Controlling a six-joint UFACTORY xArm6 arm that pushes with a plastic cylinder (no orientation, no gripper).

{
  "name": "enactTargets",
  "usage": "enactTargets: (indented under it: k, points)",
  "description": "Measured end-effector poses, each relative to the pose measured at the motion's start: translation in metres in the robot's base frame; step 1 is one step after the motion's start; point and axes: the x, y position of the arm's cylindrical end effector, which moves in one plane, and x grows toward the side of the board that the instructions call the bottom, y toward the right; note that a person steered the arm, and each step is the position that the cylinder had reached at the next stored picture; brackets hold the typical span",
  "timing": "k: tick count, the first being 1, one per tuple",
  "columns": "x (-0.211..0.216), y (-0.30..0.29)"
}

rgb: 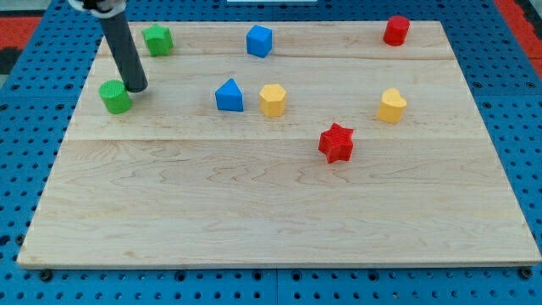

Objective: Point your arm at the center

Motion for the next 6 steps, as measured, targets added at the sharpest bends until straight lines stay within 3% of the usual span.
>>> enactTargets:
  k: [1, 3, 6]
  points:
    - [0.022, -0.013]
    - [0.089, 0.127]
    - [0.089, 0.134]
